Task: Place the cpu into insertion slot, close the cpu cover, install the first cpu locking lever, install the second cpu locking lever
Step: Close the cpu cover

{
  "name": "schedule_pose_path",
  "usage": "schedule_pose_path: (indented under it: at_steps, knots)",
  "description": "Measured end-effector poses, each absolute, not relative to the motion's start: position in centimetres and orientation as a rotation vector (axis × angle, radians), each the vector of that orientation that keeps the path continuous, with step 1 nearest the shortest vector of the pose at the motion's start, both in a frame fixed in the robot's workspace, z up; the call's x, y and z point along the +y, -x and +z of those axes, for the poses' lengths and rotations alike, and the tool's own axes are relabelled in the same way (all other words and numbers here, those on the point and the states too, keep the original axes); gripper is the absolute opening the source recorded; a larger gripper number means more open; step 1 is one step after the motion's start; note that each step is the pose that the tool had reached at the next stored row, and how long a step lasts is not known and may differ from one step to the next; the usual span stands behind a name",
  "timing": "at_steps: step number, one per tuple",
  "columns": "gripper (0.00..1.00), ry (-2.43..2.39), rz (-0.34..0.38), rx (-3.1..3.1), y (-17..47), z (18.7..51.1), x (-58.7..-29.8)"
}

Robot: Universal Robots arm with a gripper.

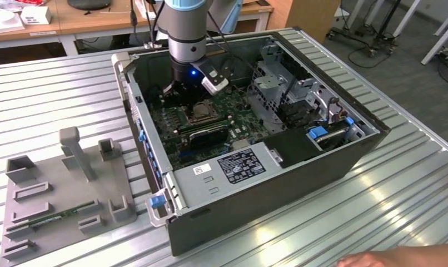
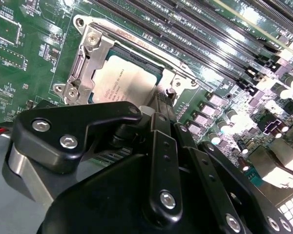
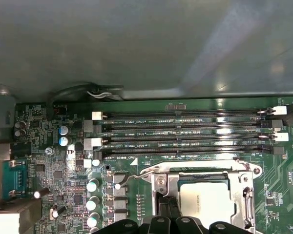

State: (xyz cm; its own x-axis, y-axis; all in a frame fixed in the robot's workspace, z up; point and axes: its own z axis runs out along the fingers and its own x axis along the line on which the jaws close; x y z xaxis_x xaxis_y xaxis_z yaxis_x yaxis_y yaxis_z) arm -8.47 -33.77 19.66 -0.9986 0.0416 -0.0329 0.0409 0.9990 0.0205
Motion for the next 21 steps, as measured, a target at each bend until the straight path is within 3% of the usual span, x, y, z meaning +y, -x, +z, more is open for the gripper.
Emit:
schedule_pose_path:
  at_steps: [21]
  knots:
    - [0.11, -0.064, 0.032, 3.107, 8.46, 19.96, -33.75]
